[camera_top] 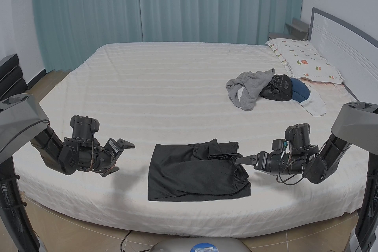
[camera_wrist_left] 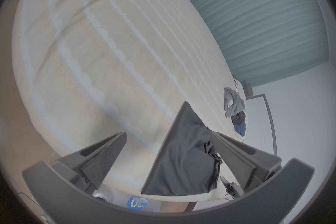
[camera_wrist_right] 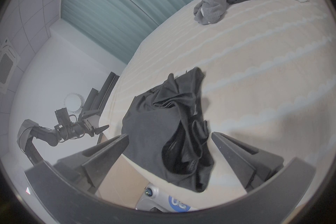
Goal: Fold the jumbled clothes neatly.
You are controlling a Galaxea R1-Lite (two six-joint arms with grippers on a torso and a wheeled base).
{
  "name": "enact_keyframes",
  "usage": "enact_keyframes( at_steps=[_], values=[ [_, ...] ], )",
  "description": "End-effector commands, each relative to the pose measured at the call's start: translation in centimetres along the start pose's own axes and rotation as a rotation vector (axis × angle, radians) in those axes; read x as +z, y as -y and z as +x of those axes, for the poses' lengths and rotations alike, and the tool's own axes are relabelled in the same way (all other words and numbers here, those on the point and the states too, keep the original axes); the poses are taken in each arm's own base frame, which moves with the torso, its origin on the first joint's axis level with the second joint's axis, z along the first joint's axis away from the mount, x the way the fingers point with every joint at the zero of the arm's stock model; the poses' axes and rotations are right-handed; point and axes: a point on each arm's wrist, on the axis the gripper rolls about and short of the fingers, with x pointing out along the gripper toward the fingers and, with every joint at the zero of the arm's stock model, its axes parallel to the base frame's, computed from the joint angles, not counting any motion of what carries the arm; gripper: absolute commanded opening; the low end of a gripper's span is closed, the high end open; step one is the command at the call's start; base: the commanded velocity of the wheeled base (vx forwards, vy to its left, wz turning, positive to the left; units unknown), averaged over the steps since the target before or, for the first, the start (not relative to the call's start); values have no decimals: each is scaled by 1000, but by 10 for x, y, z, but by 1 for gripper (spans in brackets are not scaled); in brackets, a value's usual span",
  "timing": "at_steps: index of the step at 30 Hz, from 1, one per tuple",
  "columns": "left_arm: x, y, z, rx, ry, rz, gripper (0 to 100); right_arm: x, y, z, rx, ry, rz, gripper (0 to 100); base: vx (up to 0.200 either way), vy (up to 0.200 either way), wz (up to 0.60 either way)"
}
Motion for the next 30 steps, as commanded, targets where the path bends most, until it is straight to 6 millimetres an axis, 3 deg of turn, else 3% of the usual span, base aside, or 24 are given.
enact_keyframes(
  at_steps=[1, 13, 14, 19, 30],
  values=[
    [-2, -5, 5, 15, -12, -4, 100, -3, 4, 5, -5, -12, -1, 100, 0, 0, 0],
    [-2, -6, 8, 18, -14, -4, 100, -21, 5, 9, -14, -75, -101, 100, 0, 0, 0],
    [-2, -6, 8, 18, -14, -5, 100, -23, 6, 10, -18, -86, -100, 0, 0, 0, 0],
    [-2, -6, 8, 19, -13, -6, 100, -29, 6, 10, -26, -112, -124, 0, 0, 0, 0],
    [-2, -7, 10, 29, -5, 5, 100, -24, 16, -16, -81, -145, -172, 0, 0, 0, 0]
  ],
)
